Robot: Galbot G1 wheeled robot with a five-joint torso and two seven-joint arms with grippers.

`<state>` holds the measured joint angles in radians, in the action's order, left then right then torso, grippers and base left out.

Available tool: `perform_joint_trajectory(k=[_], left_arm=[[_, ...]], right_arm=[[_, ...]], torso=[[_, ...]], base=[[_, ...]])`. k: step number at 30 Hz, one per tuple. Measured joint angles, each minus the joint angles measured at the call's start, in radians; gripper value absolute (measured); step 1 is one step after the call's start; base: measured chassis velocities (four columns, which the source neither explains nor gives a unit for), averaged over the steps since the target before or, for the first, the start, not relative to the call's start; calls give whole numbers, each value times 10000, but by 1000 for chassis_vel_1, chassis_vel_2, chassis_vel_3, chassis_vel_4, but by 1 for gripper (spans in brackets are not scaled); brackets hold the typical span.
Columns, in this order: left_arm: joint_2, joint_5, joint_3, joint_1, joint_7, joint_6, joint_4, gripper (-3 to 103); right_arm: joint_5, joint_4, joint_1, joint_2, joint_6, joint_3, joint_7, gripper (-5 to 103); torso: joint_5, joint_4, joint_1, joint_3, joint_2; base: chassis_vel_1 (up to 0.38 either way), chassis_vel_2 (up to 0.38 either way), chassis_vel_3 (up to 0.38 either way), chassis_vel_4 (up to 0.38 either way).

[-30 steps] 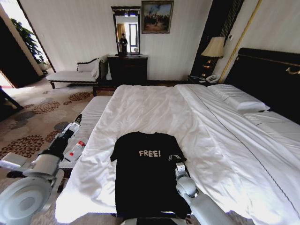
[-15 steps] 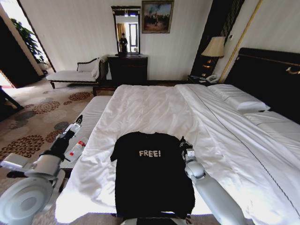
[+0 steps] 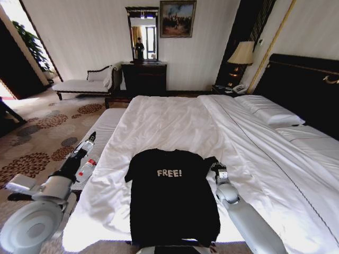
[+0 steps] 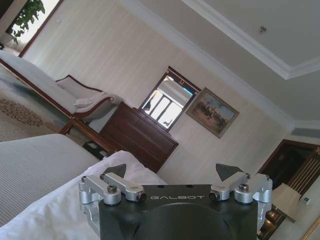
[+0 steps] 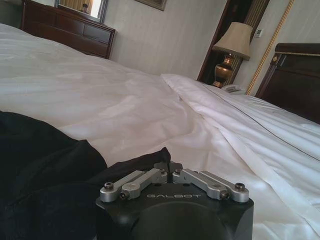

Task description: Fold the clothes on the bed.

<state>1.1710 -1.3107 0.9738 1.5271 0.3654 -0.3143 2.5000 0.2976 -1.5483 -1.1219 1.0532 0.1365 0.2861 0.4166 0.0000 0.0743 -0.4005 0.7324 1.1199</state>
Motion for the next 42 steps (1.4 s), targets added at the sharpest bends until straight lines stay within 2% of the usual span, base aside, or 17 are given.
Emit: perform_joint_trajectory(k=[11,16,18,21,22,25,26,28,30,34,35,36,39,42], left_arm=[[134,258,-180,97,0,-2,-1,100],[185,575,-423,149,0,2,-1,100],[190,675,-472,176,-1,11,-1,100],[200,907,-604,250,-4,43,-1,100],[200,907,-604,250,-4,43,-1,100],[225,1248,-858,250,-20,75,-1,100],[225,1248,-858,250,-20,75,-1,100],[337,1577,-1144,244,-14,81,-137,100],[392,1759,-1250,256,26,82,-436,100],[555,2129,-1675,313,-116,268,-2349,100],[598,2173,-1819,313,-209,348,-2942,100],[598,2173,-1819,313,-209,348,-2942,100],[779,1962,-2242,225,-511,439,-4186,100],[848,1777,-2541,125,-757,468,-4610,100]], right_arm=[[176,-724,-504,-34,497,331,745,-2],[352,-1053,-765,62,581,485,1094,19],[439,-1190,-877,83,639,581,1194,19],[807,-1702,-1272,92,857,967,1474,36],[807,-1702,-1272,92,857,967,1474,36],[925,-2134,-1560,140,902,1409,1647,52],[925,-2134,-1560,140,902,1409,1647,52],[1181,-2691,-1717,384,913,1926,1823,63],[1327,-2946,-1760,518,916,2136,1918,63],[1886,-4107,-1935,1121,987,2845,2376,85],[1890,-4310,-2014,1275,994,2933,2428,85],[1890,-4310,-2014,1275,994,2933,2428,85],[1810,-4728,-2284,1732,995,3036,2454,99],[1762,-4771,-2390,1920,995,3034,2458,100]], torso=[[0,0,0,-1,0],[-1,-1,0,-1,0],[0,-1,0,0,0],[-1,0,0,-1,1],[-1,0,0,-1,1],[0,1,1,-1,0],[0,1,1,-1,0],[1,1,0,-1,1],[3,1,1,-1,1],[-5,-1,1,-1,2],[-5,-1,0,-1,2],[-5,-1,0,-1,2],[-4,-1,0,-1,2],[0,-1,1,-1,2]], base=[[0,0,0,0],[0,0,0,0],[0,0,0,0],[0,0,0,0],[0,0,0,0],[0,0,0,0],[0,0,0,0],[0,0,0,0],[0,0,0,0],[0,0,0,0],[0,0,0,0],[0,0,0,0],[0,0,0,0],[0,0,0,0]])
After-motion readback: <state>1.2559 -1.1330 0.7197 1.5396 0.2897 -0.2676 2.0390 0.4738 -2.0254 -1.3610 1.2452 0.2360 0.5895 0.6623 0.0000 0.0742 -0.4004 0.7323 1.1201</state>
